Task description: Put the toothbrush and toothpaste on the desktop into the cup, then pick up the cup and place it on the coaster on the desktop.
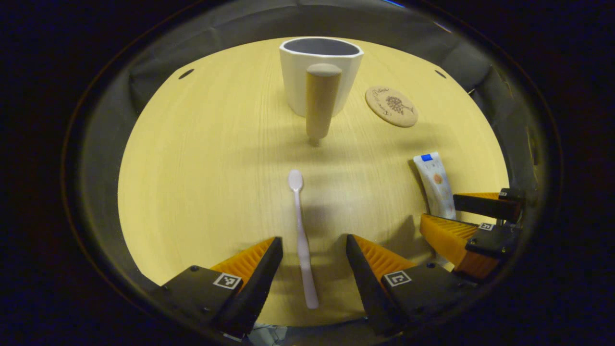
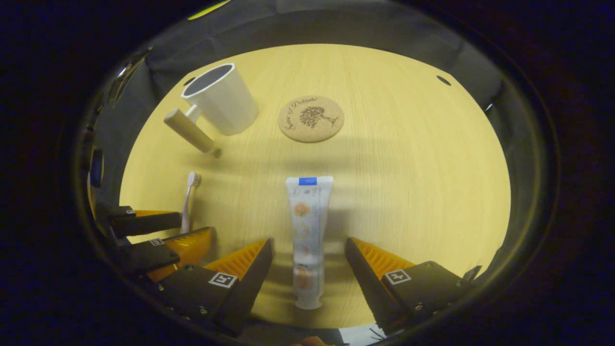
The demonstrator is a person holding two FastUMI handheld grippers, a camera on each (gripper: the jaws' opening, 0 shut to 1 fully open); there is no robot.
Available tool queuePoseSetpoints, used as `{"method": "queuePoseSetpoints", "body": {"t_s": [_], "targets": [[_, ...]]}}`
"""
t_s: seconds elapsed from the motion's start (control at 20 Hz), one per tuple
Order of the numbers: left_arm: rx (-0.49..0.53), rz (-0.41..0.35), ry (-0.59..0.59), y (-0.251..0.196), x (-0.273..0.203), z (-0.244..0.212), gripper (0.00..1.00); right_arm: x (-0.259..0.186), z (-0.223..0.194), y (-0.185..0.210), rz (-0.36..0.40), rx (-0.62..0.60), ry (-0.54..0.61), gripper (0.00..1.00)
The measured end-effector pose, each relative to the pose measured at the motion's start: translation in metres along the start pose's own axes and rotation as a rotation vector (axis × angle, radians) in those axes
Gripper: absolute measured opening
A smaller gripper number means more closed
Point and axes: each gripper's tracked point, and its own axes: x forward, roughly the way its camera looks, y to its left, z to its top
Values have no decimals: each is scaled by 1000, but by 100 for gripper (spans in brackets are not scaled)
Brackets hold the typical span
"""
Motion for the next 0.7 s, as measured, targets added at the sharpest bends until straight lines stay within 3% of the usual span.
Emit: {"method": "queuePoseSetpoints", "body": {"t_s": [0.05, 0.15, 0.3, 0.4, 0.5, 0.55, 0.6, 0.65, 0.7], "targets": [[11, 10, 5, 1, 1, 0, 92, 2, 0, -2, -10, -1, 9, 95], [20, 22, 11, 1, 2, 1, 71, 3, 3, -3, -15, -2, 4, 94], [13, 22, 6, 0, 2, 2, 64, 3, 4, -10, -35, 4, 8, 88], [16, 21, 4, 1, 3, 2, 64, 4, 4, -13, -37, 11, 11, 76], [-26, 19, -1, 1, 2, 1, 37, 4, 4, -17, -49, 17, 11, 67], [-16, 15, -6, 1, 3, 2, 24, 5, 3, -20, -59, 14, 14, 56], [-12, 13, -15, 1, 2, 2, 22, 4, 3, -20, -54, -5, 11, 49], [-9, 12, -24, 0, 2, 1, 26, 4, 5, -21, -74, 22, -6, 49], [7, 20, -34, 3, 0, 1, 27, -2, 2, -19, -66, 17, 0, 31]]}}
